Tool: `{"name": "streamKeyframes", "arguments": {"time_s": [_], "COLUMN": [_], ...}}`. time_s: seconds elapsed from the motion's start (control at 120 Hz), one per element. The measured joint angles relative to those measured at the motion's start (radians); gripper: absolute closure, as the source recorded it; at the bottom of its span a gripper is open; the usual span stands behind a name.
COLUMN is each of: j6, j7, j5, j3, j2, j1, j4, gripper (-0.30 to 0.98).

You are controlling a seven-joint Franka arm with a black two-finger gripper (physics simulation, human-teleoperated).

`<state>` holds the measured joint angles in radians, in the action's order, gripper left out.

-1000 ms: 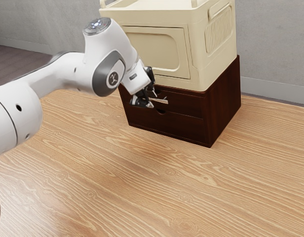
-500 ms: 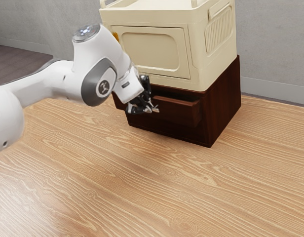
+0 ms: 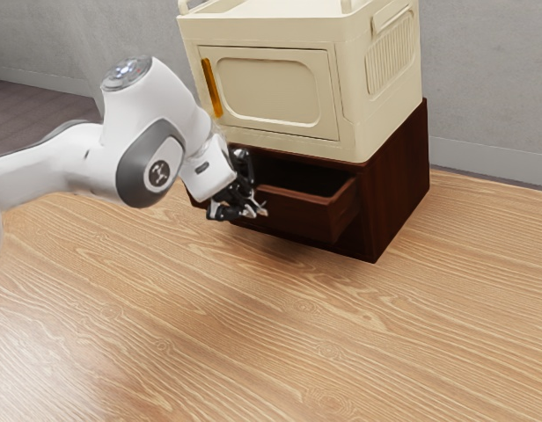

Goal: Pull the drawer handle with one arm to open the drawer

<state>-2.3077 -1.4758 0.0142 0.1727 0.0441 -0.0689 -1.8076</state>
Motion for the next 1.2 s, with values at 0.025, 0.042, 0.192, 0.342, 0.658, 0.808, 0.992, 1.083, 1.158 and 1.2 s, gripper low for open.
{"name": "streamKeyframes", "arguments": {"time_s": [0.025,0.042,0.192,0.342,0.658,0.808,0.992,1.083,1.158,1.2], "j6": [-0.001,-0.001,-0.006,-0.010,-0.014,-0.018,-0.019,-0.020,-0.019,-0.018], "j7": [0.000,0.000,-0.002,-0.003,-0.006,-0.007,-0.008,-0.008,-0.008,-0.008], "j5": [-0.001,-0.001,-0.003,-0.004,-0.015,-0.027,-0.031,-0.031,-0.031,-0.030], "j3": [0.000,0.000,0.008,0.014,0.014,0.014,0.013,0.013,0.013,0.013], "j2": [-0.010,-0.015,-0.069,-0.114,-0.214,-0.229,-0.232,-0.233,-0.235,-0.237], "j1": [-0.001,0.000,-0.009,-0.012,-0.004,0.001,0.001,0.001,0.001,0.000], "j4": [-0.011,-0.017,-0.082,-0.136,-0.243,-0.260,-0.265,-0.268,-0.273,-0.275], "gripper": [0.75,0.75,0.75,0.75,0.75,0.76,0.75,0.74,0.69,0.66]}}
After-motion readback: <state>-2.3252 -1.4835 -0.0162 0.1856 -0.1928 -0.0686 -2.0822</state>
